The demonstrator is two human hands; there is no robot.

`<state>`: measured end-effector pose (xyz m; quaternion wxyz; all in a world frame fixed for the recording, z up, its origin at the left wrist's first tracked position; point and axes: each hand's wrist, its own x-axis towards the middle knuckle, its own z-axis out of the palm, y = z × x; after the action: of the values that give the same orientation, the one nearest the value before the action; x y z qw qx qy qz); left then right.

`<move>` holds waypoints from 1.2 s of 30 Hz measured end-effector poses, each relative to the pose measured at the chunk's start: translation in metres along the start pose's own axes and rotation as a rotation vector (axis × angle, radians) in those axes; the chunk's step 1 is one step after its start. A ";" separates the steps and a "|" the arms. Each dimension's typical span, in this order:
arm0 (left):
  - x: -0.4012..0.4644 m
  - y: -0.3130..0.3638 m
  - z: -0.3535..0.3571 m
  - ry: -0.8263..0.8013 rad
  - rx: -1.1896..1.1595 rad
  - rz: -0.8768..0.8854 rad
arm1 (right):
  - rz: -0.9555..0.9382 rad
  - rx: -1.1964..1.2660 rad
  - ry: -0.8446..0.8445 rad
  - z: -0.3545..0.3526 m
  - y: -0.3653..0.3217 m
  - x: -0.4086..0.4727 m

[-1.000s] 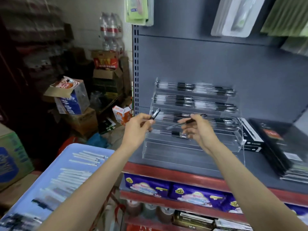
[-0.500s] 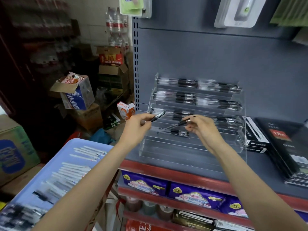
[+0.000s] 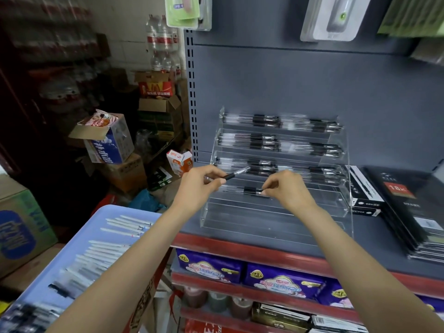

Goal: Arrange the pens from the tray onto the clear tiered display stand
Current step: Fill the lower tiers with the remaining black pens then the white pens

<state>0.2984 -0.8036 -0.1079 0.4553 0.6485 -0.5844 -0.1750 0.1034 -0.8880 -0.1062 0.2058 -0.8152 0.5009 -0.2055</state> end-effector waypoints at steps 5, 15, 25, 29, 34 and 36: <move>0.002 0.005 0.005 -0.046 0.100 0.026 | 0.010 0.283 -0.002 -0.012 -0.010 -0.006; 0.005 0.003 0.014 0.095 0.255 0.104 | 0.066 0.649 0.178 -0.021 0.011 -0.018; -0.003 -0.024 0.006 0.124 0.081 -0.122 | 0.048 0.215 0.017 -0.006 0.011 -0.012; -0.006 -0.027 0.006 0.126 0.081 -0.129 | 0.054 0.200 -0.055 -0.003 0.007 -0.009; -0.011 -0.025 0.006 0.148 0.055 -0.124 | 0.020 0.161 -0.075 0.005 -0.004 -0.012; -0.014 -0.023 0.003 0.161 0.058 -0.104 | -0.018 0.135 -0.039 0.010 -0.013 -0.015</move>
<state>0.3063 -0.7942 -0.1322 0.4719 0.7030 -0.5162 -0.1288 0.1123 -0.8677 -0.1092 0.2681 -0.8078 0.4746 -0.2244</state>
